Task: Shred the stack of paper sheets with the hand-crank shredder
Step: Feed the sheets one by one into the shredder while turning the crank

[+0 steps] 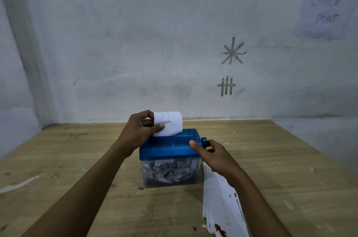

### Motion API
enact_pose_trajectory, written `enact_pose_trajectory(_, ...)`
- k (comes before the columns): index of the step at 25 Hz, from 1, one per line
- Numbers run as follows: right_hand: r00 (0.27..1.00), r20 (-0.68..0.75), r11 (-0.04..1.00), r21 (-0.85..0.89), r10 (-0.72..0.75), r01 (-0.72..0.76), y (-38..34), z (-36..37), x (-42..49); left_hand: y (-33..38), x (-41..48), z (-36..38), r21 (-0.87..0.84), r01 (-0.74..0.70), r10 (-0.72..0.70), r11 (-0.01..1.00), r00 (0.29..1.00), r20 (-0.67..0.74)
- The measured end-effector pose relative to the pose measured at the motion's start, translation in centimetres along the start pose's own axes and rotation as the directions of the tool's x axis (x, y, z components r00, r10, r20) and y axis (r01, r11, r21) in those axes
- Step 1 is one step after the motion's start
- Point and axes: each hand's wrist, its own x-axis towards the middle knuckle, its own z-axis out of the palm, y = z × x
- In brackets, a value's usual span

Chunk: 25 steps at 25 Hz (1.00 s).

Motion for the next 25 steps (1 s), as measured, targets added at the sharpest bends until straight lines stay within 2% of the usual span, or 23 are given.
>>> enact_pose_trajectory(6,1.000,0.008,1.000,-0.026,0.007,-0.007,-0.1,0.1,-0.1,-0.2,0.1,0.5,-0.012,0.069,-0.068,0.998,0.994,0.081)
enact_pose_trajectory(10,1.000,0.003,1.000,-0.011,-0.003,0.003,-0.1,0.0,-0.2,-0.8,0.3,0.5,0.053,-0.007,0.006,0.999,1.000,0.018)
enact_pose_trajectory(14,1.000,-0.007,1.000,-0.012,0.007,-0.007,-0.2,-0.2,0.0,-0.8,0.2,0.5,0.102,-0.027,0.017,0.994,0.996,0.093)
enact_pose_trajectory(19,1.000,-0.003,1.000,0.014,-0.010,0.011,0.1,0.1,-0.2,-0.7,0.2,0.5,0.126,-0.107,0.103,0.986,0.994,0.035)
enact_pose_trajectory(25,1.000,-0.001,1.000,0.025,-0.019,0.019,-0.1,0.0,-0.3,-1.0,0.6,0.1,0.161,-0.026,0.015,0.987,0.997,0.071)
